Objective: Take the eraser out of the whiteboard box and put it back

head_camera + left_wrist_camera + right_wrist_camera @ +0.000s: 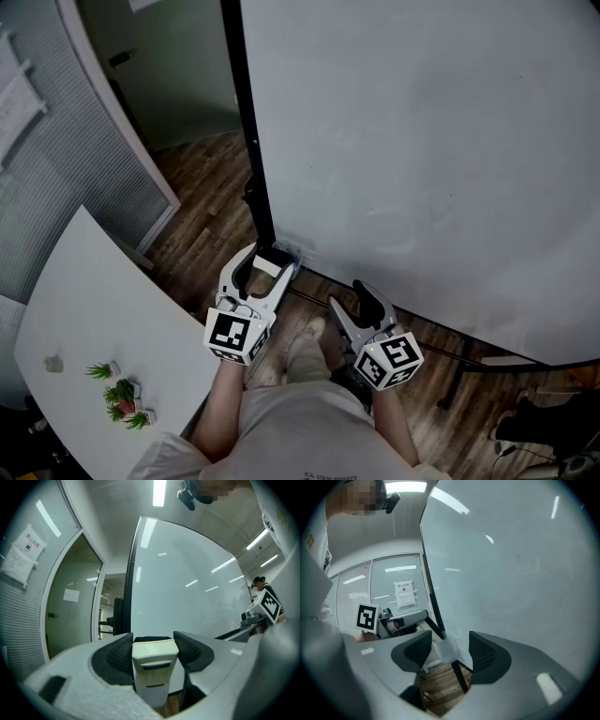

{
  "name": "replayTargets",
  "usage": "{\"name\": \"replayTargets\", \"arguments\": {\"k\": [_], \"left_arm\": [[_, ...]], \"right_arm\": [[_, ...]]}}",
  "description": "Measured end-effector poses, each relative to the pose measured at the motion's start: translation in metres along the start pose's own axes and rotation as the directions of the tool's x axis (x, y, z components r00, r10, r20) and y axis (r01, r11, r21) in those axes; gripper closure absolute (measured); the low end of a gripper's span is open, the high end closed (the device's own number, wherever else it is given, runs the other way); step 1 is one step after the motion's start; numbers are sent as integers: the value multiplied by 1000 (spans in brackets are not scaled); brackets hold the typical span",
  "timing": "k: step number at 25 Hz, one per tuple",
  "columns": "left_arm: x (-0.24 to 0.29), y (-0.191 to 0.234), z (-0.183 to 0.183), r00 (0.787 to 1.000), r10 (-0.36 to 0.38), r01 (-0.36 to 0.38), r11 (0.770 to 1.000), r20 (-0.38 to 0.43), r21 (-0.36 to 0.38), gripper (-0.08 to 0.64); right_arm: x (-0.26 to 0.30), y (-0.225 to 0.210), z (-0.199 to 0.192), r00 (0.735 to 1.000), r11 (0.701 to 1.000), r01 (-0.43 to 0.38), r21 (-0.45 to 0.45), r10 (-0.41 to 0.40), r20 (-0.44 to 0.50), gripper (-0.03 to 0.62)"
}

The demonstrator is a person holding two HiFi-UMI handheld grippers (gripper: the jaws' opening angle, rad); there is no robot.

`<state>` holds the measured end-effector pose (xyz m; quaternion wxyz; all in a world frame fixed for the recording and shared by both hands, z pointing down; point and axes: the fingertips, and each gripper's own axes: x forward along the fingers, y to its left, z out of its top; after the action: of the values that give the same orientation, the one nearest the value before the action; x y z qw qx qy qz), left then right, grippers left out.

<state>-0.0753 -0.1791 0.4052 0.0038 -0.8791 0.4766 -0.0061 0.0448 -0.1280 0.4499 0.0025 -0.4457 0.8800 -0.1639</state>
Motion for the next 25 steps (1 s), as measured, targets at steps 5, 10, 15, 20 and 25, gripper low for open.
{"name": "replayTargets", "arguments": {"k": [5,10,15,20,25], "left_arm": [[2,1,-4,1000,-2,2,1000,-7,2,295],[4,1,-9,1000,-7,7,1000,-17,-3,295],[7,2,-12,1000,-13,13,1000,-26,-3,295],[8,1,-17,999,-19,19,1000,-34,-7,295],[11,1,-23,999,-26,26,1000,-47,-10,295]], "right_arm": [[1,-2,-2,1000,1000,2,6,-2,-3,342],[3,-5,-2,1000,1000,5,7,-5,-3,342],[5,-8,-2,1000,1000,8,9,-8,-3,342],[7,-7,-6,1000,1000,7,10,-7,-12,342],[9,-7,-6,1000,1000,4,8,-3,-18,342]]}}
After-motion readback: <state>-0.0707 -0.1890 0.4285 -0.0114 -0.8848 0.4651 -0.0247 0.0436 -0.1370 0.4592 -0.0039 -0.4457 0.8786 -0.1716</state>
